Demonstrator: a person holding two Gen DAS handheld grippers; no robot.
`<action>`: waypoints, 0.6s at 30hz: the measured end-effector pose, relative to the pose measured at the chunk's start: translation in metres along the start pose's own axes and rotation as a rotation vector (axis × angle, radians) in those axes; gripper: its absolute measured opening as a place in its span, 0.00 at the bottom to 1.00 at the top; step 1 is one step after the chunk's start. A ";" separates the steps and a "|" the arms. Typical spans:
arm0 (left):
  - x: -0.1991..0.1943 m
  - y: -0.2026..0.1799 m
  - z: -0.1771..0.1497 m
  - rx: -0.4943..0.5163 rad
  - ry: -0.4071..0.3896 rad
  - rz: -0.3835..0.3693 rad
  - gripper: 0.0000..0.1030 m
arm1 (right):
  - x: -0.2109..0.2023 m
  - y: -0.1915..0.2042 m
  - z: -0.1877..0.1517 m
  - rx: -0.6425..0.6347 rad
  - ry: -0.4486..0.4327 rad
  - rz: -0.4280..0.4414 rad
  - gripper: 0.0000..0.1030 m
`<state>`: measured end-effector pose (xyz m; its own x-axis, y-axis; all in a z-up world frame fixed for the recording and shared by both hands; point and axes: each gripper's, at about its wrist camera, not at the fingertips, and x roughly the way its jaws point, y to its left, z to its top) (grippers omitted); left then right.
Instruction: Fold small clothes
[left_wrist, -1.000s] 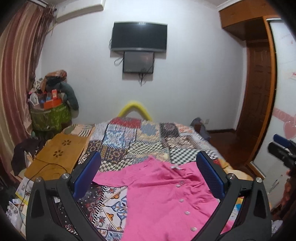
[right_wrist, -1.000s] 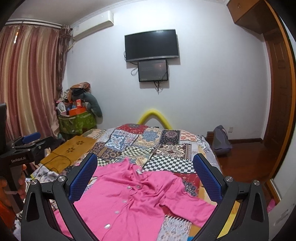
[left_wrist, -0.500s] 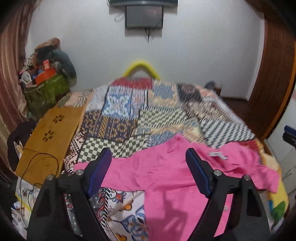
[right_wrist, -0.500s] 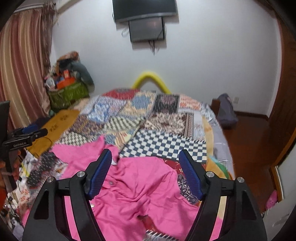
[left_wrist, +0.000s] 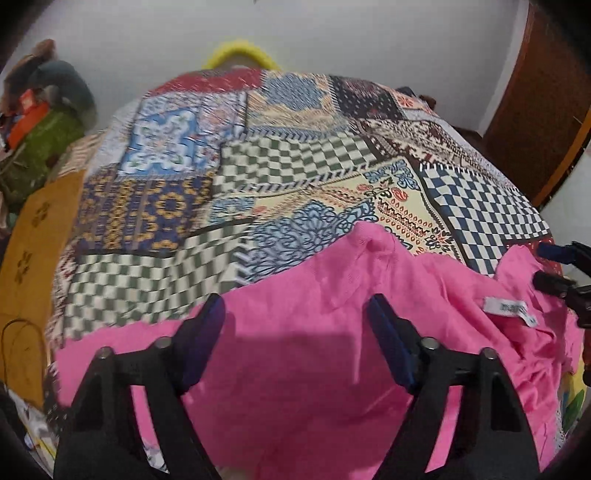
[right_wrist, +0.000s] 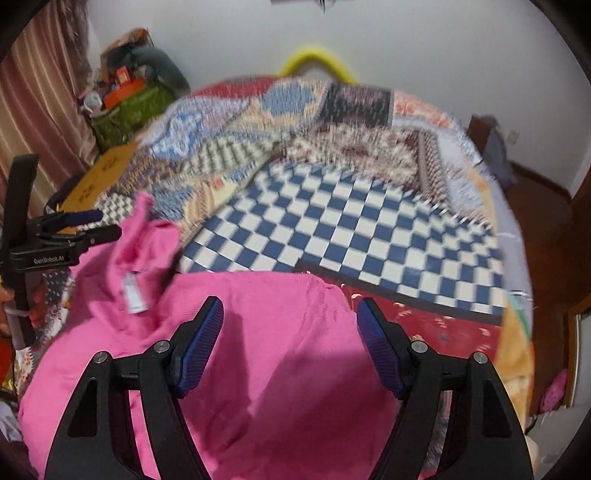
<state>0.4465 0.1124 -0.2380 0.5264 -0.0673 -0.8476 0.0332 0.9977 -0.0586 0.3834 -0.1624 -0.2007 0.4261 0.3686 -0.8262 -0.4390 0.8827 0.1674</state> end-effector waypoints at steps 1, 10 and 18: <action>0.006 -0.001 0.002 -0.004 0.013 -0.017 0.65 | 0.006 -0.001 0.000 -0.005 0.012 0.005 0.56; 0.015 -0.017 0.007 0.056 0.024 -0.062 0.03 | 0.015 -0.003 0.010 -0.070 0.022 0.018 0.05; 0.031 0.022 0.029 -0.033 0.039 0.132 0.02 | 0.015 -0.042 0.033 0.018 -0.048 -0.101 0.05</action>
<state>0.4881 0.1319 -0.2506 0.4909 0.0639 -0.8689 -0.0629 0.9973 0.0378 0.4339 -0.1848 -0.2023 0.5048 0.2906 -0.8129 -0.3782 0.9209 0.0944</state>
